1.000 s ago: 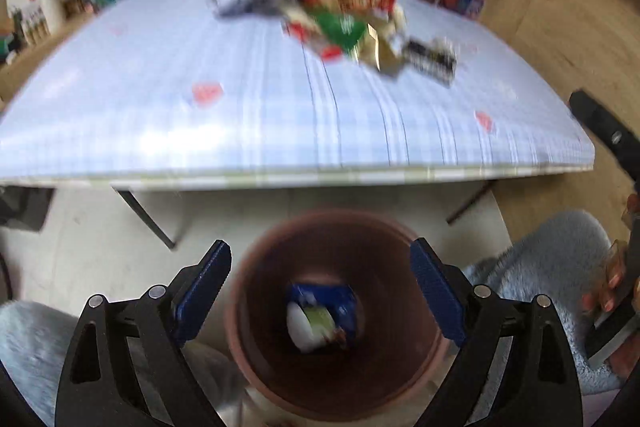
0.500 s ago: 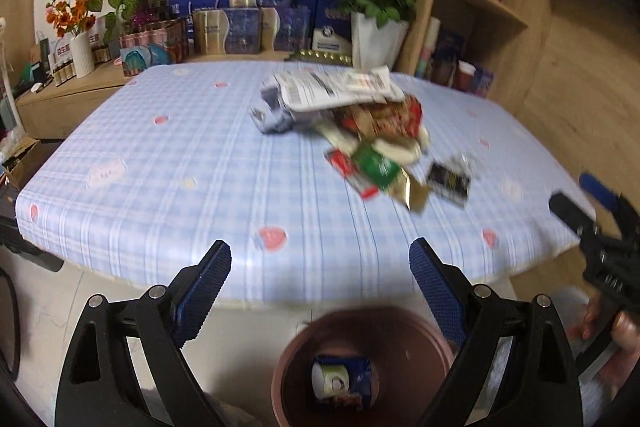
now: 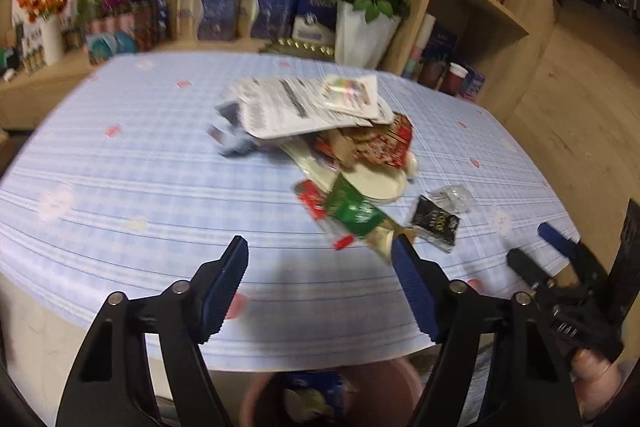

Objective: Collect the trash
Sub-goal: 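Grasp the green snack packet with the left tool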

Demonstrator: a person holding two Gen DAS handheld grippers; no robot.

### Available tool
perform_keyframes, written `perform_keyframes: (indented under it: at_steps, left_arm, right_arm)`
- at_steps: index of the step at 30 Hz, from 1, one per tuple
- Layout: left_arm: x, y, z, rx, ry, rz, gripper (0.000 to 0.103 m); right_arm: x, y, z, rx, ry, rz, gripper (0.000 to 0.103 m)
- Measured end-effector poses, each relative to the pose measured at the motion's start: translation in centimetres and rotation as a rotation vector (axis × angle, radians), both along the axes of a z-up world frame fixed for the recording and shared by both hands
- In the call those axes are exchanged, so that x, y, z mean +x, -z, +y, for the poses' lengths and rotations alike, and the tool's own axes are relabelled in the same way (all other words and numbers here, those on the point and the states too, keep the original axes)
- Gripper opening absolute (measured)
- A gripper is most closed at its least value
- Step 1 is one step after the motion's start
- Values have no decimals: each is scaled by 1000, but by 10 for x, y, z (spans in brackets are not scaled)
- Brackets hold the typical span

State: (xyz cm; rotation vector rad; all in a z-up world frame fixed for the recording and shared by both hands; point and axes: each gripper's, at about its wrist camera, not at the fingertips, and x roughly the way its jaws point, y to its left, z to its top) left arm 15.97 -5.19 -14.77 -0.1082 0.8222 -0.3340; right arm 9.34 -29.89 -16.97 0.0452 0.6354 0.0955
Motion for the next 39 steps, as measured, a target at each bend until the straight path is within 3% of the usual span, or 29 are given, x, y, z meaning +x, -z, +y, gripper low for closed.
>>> perform_keyframes:
  at_steps: [9,14,18,21,24,27,37,39]
  left_arm:
    - [55,39,-64,-22,-17,176,47]
    - [66,55,-78,20,-66,207,47]
    - [71,57,-88,66,-67,185,47]
    - [77,58,-88,57,-71,194,44]
    - [76,59,-81,36,-65,204,21]
    - [68,52,-76,36,-39,166,14]
    - [34,18,-36,-44,-5,56,12]
    - [26,15,-24,-65,-12,51,12]
  right_arm:
    - [12,10,-22,-42,46,30,97]
    - [14,12,-37,-27,62,34,97]
    - [17,15,-42,-11,60,50,97]
    - [17,15,-40,-7,51,53,97]
    - [17,14,-36,-13,34,56,97]
    - [18,14,-30,-13,10,66,97]
    - [39,13,-3,-18,-141,110,97]
    - [47,13,4,-22,-187,123,90]
